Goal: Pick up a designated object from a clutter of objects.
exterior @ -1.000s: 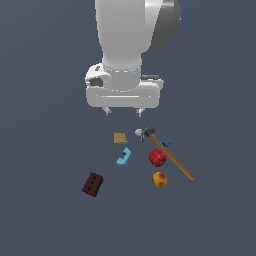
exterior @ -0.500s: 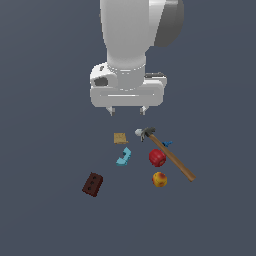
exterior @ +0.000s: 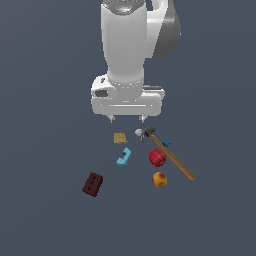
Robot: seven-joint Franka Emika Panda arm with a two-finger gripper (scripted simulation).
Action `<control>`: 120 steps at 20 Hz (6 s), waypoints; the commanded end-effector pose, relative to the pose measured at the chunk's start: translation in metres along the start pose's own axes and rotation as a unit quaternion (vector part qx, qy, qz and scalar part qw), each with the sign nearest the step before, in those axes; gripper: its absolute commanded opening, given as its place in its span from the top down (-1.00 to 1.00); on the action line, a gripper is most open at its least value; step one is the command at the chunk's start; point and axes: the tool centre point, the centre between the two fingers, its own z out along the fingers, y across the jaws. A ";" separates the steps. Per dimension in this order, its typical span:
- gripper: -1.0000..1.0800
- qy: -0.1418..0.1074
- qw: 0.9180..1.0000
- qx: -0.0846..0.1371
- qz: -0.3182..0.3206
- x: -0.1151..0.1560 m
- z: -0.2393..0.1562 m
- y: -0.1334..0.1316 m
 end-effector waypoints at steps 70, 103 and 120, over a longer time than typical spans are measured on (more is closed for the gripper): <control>1.00 0.000 0.975 -0.008 0.223 0.000 0.239 0.019; 1.00 -0.001 0.975 -0.008 0.224 -0.089 -0.037 0.060; 1.00 -0.001 0.975 -0.008 0.223 -0.107 -0.109 0.071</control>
